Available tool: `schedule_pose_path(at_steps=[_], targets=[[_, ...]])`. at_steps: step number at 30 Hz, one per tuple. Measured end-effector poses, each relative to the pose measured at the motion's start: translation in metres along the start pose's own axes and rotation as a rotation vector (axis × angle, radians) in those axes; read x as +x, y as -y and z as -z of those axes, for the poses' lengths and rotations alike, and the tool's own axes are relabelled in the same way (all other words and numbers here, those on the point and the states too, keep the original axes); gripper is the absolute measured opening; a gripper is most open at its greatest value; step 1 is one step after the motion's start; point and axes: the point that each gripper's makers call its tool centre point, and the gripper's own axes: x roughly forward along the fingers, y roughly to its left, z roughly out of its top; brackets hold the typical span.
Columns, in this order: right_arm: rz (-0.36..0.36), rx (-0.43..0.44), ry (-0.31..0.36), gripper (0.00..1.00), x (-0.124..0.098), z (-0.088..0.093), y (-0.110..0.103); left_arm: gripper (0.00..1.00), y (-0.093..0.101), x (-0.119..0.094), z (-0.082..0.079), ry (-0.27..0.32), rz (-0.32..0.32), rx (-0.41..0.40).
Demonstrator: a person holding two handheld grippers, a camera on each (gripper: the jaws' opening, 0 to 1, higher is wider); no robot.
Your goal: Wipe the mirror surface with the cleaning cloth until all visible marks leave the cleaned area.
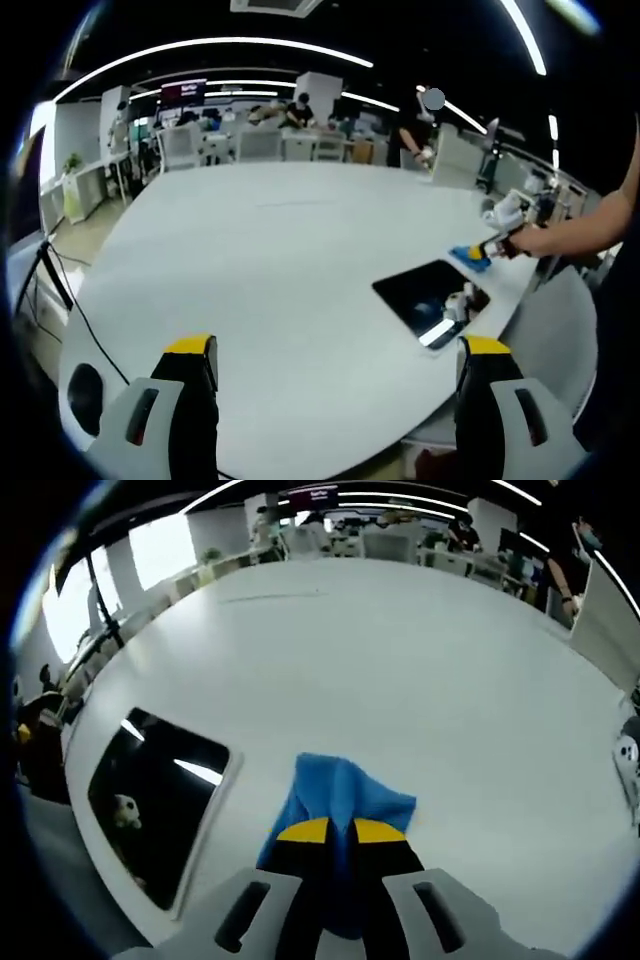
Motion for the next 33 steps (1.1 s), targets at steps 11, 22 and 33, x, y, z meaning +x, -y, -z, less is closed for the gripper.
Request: schedule_pose_path(at_steps=[11, 22, 33], targets=[[-0.042, 0.218, 0.01, 0.0, -0.02, -0.016, -0.008, 1.0, 0.0, 0.003, 0.002, -0.002, 0.015, 0.005], [-0.17, 0.309, 0.116, 0.0, -0.048, -0.057, -0.041, 1.0, -0.004, 0.005, -0.003, -0.004, 0.035, 0.023], [-0.207, 0.3, 0.017, 0.0, -0.003, -0.047, -0.097, 1.0, -0.007, 0.0, -0.002, -0.006, 0.042, 0.021]])
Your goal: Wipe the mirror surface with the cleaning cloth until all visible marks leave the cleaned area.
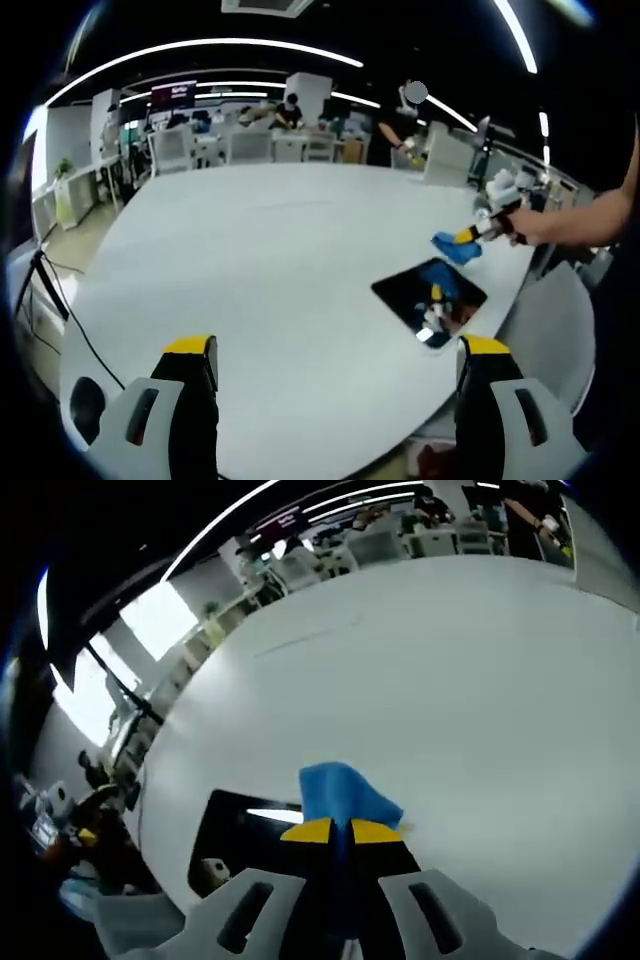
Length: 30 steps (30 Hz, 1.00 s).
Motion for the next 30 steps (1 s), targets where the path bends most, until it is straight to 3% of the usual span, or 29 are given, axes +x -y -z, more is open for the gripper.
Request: schedule_pose_path(at_steps=[3, 5, 6, 7, 13, 18, 21, 23, 25, 30], targets=[[0.02, -0.029, -0.004, 0.0, 0.013, 0.009, 0.0, 1.0, -0.003, -0.004, 0.002, -0.002, -0.004, -0.001], [0.069, -0.078, -0.046, 0.0, 0.021, 0.022, 0.007, 1.0, -0.005, -0.008, 0.003, -0.003, -0.009, -0.004], [0.051, -0.12, 0.025, 0.0, 0.021, 0.012, 0.004, 1.0, -0.006, -0.009, 0.004, -0.003, -0.011, -0.005], [0.067, -0.074, -0.008, 0.0, 0.017, 0.017, 0.003, 1.0, -0.007, -0.01, 0.004, -0.003, -0.013, -0.006], [0.087, -0.08, -0.041, 0.0, 0.018, 0.017, 0.001, 1.0, -0.009, -0.013, 0.008, -0.001, -0.017, -0.01], [0.06, -0.112, -0.042, 0.0, 0.029, 0.019, -0.027, 1.0, -0.009, -0.014, 0.009, 0.005, -0.013, -0.014], [-0.012, -0.19, -0.061, 0.0, 0.04, 0.021, -0.054, 1.0, -0.01, -0.015, 0.01, 0.003, -0.011, -0.018], [0.039, -0.264, -0.046, 0.0, 0.047, 0.016, -0.061, 1.0, -0.013, -0.016, 0.011, 0.002, -0.011, -0.019], [0.0, -0.216, -0.065, 0.01, 0.052, 0.019, -0.079, 1.0, -0.014, -0.017, 0.011, 0.006, -0.014, -0.022], [-0.007, -0.229, -0.082, 0.0, 0.064, 0.019, -0.1, 1.0, -0.017, -0.018, 0.01, 0.006, -0.017, -0.022]])
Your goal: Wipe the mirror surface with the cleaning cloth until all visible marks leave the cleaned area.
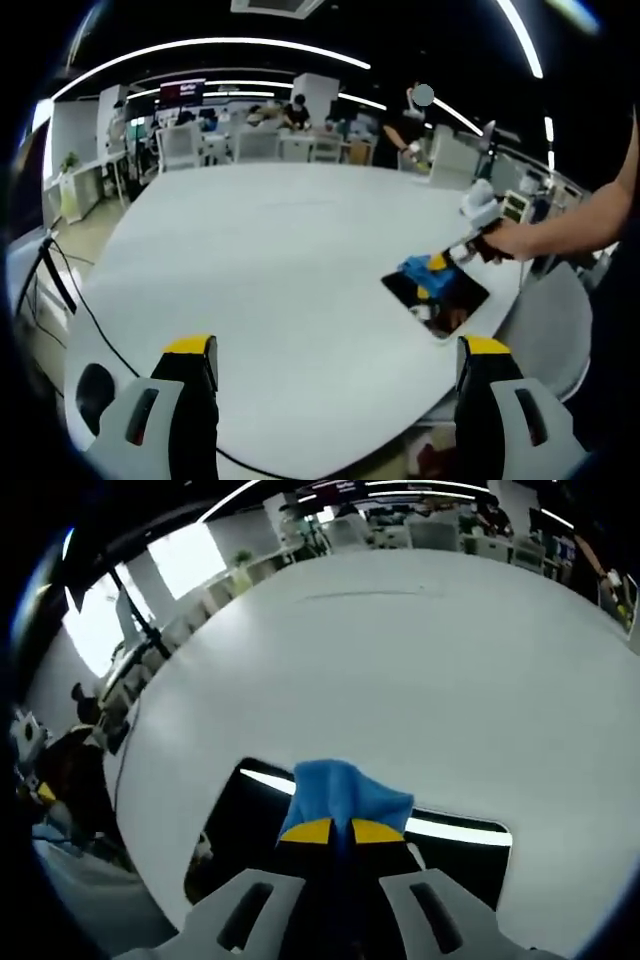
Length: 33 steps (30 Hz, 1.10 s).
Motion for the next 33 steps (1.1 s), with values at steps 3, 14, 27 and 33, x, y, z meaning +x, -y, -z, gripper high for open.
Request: schedule_pose_path(at_steps=[3, 14, 27, 33], targets=[[-0.004, 0.007, 0.001, 0.0, 0.006, -0.003, -0.01, 1.0, -0.002, 0.0, -0.001, 0.003, -0.001, -0.001], [-0.061, 0.033, -0.003, 0.0, 0.03, -0.017, -0.062, 1.0, -0.001, -0.001, -0.007, 0.018, 0.012, 0.002], [-0.038, 0.036, -0.037, 0.0, 0.032, -0.014, -0.07, 1.0, -0.007, -0.008, -0.002, 0.017, -0.002, -0.008], [-0.05, 0.032, -0.055, 0.0, 0.023, 0.002, -0.077, 1.0, -0.003, -0.004, -0.004, 0.022, 0.006, -0.01]])
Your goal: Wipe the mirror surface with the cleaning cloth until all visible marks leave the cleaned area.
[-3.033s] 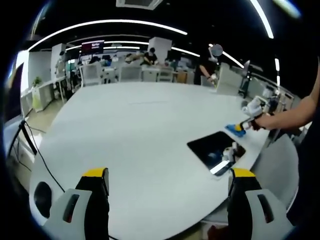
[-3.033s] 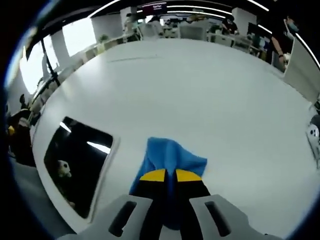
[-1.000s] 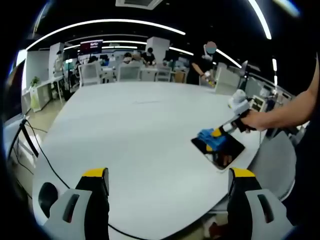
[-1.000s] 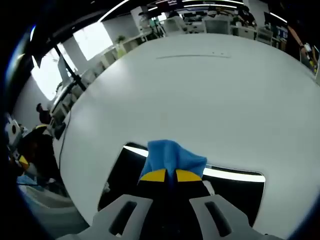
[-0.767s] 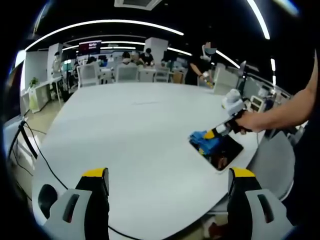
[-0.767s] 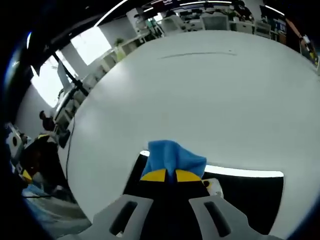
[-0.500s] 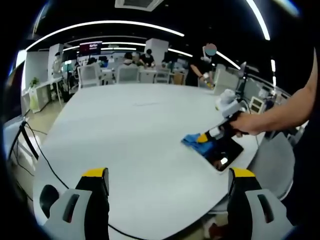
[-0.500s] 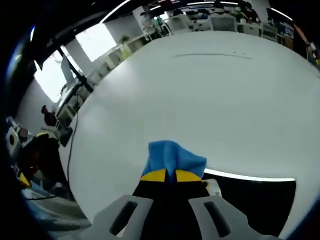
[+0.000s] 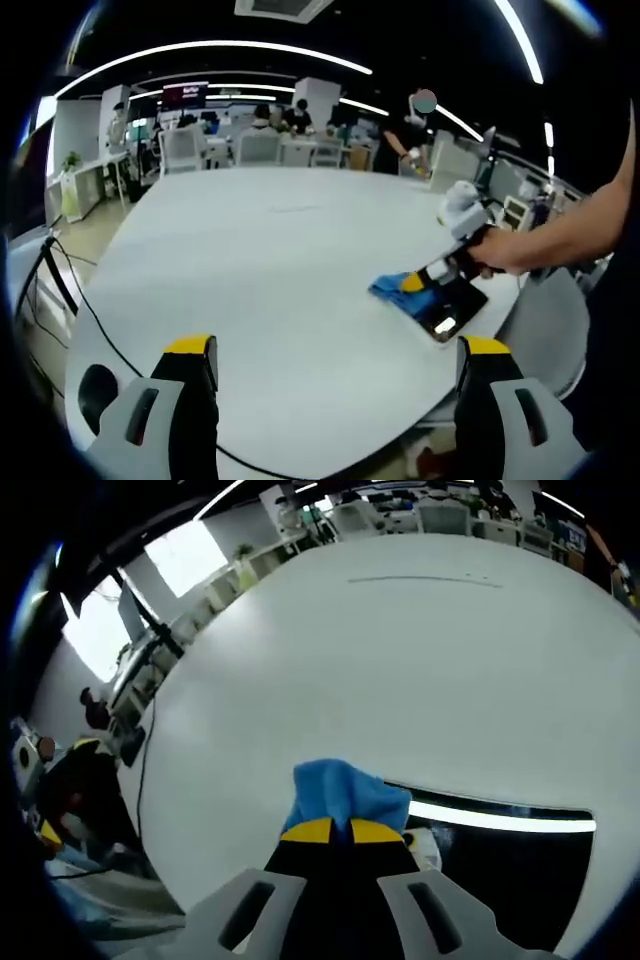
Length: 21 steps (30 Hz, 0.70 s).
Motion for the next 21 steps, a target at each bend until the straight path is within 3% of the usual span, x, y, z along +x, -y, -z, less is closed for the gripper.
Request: schedule_pose_path(at_steps=[9, 21], targets=[[-0.034, 0.001, -0.032, 0.0, -0.007, 0.019, -0.012, 1.0, 0.002, 0.004, -0.002, -0.009, 0.01, 0.009], [-0.029, -0.063, -0.023, 0.0, -0.011, 0.02, -0.002, 1.0, 0.001, 0.006, -0.004, -0.014, 0.006, 0.026]])
